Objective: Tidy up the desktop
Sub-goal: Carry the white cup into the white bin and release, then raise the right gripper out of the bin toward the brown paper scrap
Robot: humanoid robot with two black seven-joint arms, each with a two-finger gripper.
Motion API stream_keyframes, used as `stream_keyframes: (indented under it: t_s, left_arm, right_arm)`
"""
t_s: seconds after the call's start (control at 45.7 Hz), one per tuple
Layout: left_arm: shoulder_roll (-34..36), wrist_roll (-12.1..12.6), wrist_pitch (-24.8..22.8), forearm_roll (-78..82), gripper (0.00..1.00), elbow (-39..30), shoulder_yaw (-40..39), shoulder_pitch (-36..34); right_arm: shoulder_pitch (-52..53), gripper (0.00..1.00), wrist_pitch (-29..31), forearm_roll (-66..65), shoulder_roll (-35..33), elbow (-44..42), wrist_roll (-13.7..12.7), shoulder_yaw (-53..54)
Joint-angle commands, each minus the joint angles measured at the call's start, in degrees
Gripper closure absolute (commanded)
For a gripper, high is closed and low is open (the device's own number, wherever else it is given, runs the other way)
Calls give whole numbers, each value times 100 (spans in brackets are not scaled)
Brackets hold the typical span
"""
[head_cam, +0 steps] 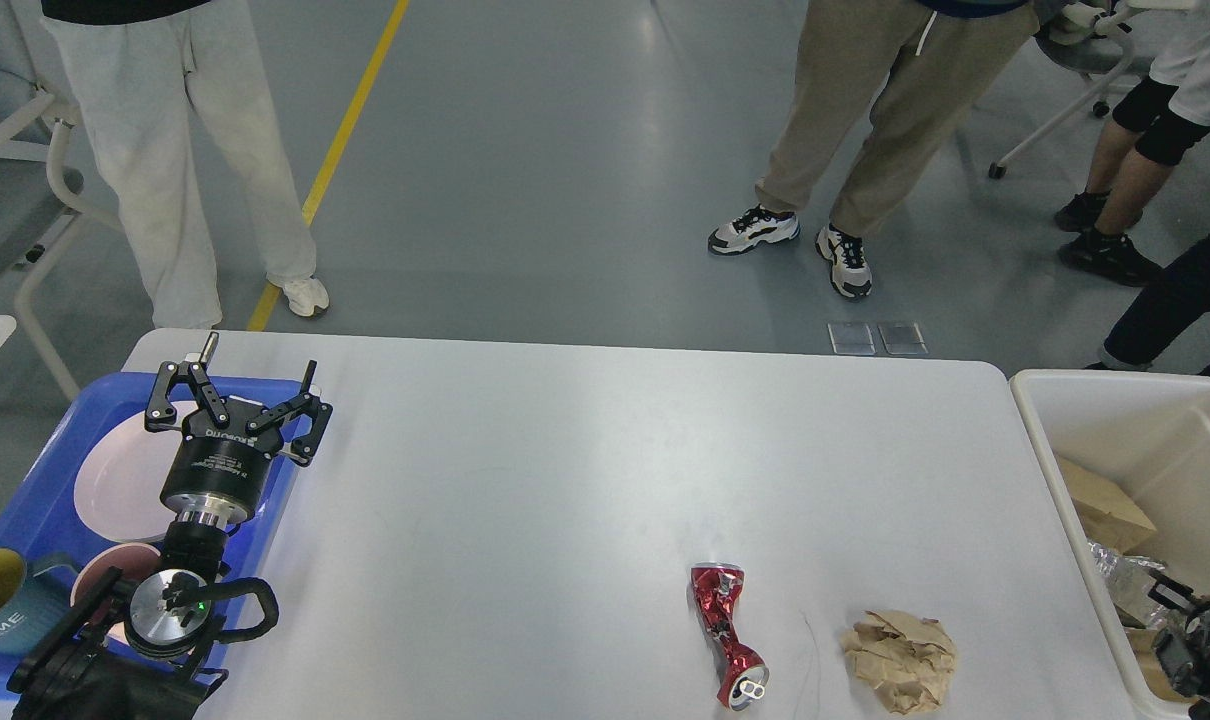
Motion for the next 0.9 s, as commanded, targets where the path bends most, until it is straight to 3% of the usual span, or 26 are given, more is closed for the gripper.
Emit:
stream_keyframes:
  t_s: [0.0, 0.066, 0.591, 0.744, 0.875]
  left_arm:
    - [0, 0, -5, 1, 4, 0, 2, 0]
    - [0, 0, -5, 1, 4, 0, 2, 0]
    - [0, 0, 4, 1, 4, 0, 2, 0]
    - [0, 0, -4, 1, 4, 0, 2, 0]
    - [0, 0, 4, 1, 4, 0, 2, 0]
  right_arm:
    - [-79, 6, -492, 9, 20, 21, 1, 3]
    - [-79, 1, -510, 9, 20, 30, 1, 3]
    - [26, 0, -475, 0, -139, 416, -8, -6]
    - [711, 0, -370, -192, -647, 1337, -96, -85]
    - [2010, 0, 122, -1229, -1280, 2646, -245, -357]
